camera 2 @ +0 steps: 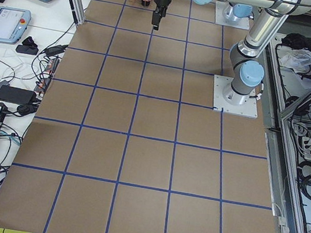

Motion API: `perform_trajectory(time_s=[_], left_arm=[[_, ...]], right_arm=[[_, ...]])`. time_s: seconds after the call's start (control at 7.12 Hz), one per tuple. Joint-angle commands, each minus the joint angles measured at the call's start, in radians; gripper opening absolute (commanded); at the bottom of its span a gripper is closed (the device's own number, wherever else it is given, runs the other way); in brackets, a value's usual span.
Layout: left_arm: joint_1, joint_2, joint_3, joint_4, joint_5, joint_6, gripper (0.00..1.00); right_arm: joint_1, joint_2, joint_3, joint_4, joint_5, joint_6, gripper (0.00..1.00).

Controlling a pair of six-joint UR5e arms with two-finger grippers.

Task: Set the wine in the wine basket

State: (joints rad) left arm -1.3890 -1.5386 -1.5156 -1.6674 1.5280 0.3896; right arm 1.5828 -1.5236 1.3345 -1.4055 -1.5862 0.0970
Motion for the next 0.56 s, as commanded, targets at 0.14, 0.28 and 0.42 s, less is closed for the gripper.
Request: perform_trajectory(time_s=[0.14, 0.28, 0.42], left_arm=[[-0.001, 0.0, 0.0, 0.0, 0.0, 0.0, 1.0], [0.001, 0.0, 0.0, -0.002, 0.0, 0.0, 1.0], [0.001, 0.0, 0.0, 0.0, 0.0, 0.0, 1.0]], right_arm=[[0.054, 0.002, 0.064, -0.025, 0.0, -0.002, 1.0], [0.054, 0.005, 0.068, -0.029, 0.0, 0.001, 1.0], [0.054, 0.005, 0.068, -0.029, 0.002, 0.001, 1.0]])
